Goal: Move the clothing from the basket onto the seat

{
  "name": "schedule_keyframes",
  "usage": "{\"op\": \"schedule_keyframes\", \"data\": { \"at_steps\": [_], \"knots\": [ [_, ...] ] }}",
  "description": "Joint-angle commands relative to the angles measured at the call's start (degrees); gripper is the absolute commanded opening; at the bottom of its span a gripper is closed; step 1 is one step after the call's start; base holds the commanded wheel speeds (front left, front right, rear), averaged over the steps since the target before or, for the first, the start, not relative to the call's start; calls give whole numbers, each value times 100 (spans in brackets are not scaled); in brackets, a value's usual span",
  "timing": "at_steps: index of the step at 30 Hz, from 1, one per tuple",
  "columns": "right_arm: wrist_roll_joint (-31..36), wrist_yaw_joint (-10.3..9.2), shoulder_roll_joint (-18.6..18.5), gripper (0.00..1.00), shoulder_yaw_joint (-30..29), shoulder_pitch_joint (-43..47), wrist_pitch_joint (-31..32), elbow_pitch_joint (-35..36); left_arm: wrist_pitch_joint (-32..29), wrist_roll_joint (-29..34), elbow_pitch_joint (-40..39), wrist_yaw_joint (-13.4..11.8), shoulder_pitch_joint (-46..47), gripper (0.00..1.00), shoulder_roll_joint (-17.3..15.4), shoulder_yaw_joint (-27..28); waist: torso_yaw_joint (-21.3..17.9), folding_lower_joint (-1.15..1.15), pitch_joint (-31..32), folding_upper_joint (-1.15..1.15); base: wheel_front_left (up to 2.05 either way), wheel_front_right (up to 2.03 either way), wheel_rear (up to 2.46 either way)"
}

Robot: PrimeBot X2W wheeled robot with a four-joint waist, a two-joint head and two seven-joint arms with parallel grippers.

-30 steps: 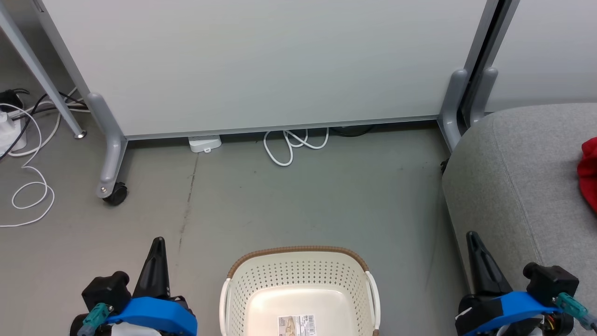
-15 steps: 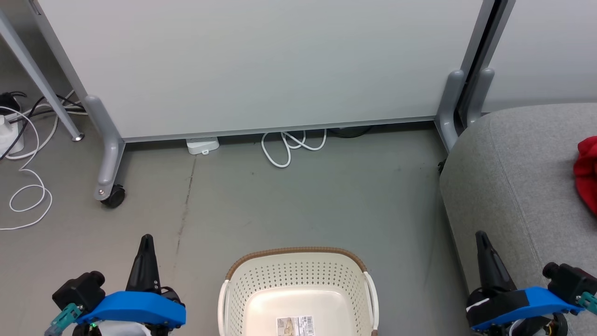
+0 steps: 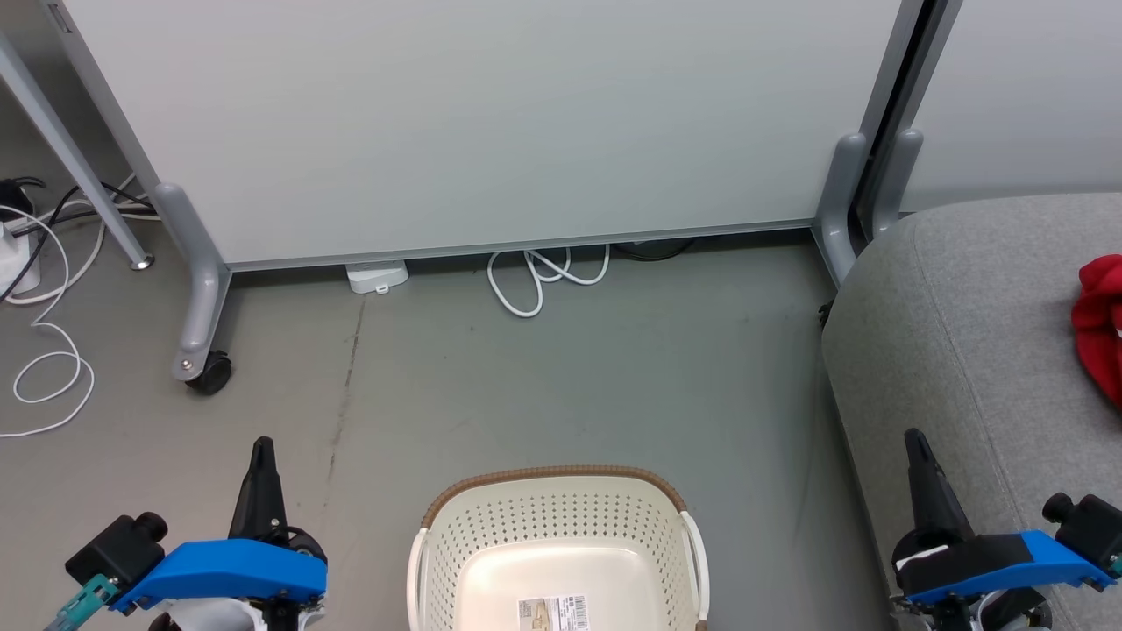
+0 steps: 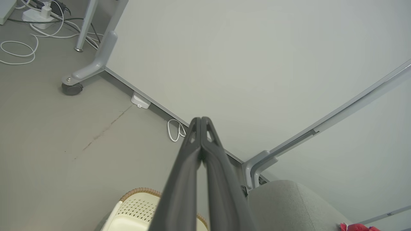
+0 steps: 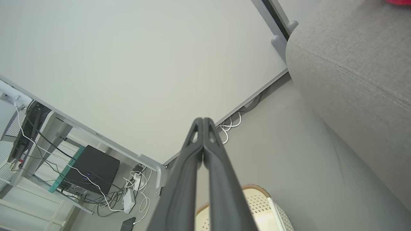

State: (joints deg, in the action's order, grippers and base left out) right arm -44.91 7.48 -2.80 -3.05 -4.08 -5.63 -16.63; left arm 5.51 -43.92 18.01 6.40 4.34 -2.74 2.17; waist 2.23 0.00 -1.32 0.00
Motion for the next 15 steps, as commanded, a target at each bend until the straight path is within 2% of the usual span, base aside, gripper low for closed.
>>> {"op": "schedule_keyframes", "data": {
  "at_steps": [1,15],
  "knots": [
    [-237,1,-10,0,-32,-157,55,96,-56,-234,-114,-14,155,0,-15,48,-5,0,3,0,0,0,0],
    [-1232,2,-11,0,-106,-204,312,125,-311,-1252,-223,-24,176,0,-16,140,-41,0,25,0,0,0,0]
  ]
}}
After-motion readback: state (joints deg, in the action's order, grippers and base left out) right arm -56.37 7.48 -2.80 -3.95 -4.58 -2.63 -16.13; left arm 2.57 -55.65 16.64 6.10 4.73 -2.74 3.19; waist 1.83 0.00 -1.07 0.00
